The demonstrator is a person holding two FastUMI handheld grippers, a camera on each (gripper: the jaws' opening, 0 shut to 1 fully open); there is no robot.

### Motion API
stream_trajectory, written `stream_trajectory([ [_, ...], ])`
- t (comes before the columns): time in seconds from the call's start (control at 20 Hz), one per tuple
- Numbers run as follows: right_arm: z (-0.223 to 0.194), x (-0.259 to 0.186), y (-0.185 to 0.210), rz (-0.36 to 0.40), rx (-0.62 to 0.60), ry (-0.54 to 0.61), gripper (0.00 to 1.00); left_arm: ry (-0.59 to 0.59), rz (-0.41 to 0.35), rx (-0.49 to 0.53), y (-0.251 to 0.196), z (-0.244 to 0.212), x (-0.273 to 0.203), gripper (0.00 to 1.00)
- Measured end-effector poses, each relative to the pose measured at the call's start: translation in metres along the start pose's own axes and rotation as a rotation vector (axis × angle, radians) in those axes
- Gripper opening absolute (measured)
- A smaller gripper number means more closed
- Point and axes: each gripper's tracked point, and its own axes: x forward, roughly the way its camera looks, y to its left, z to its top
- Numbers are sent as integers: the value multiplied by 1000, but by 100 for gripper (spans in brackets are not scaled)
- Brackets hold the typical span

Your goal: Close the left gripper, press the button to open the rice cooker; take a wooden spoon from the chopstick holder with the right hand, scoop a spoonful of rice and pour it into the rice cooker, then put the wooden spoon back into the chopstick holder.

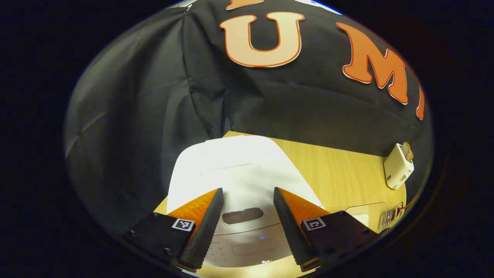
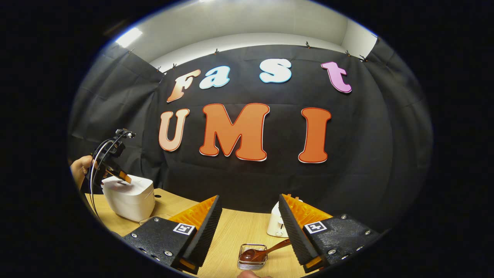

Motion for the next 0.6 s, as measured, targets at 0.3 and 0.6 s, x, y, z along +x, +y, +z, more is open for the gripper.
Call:
stream_trajectory([
  [0.3, -3, 1, 16, 9, 11, -24, 88, -204, -39, 30, -11, 30, -41, 84],
  [0.6, -9, 7, 29, 17, -5, -27, 88, -430, -116, 73, -35, 53, -93, 86],
])
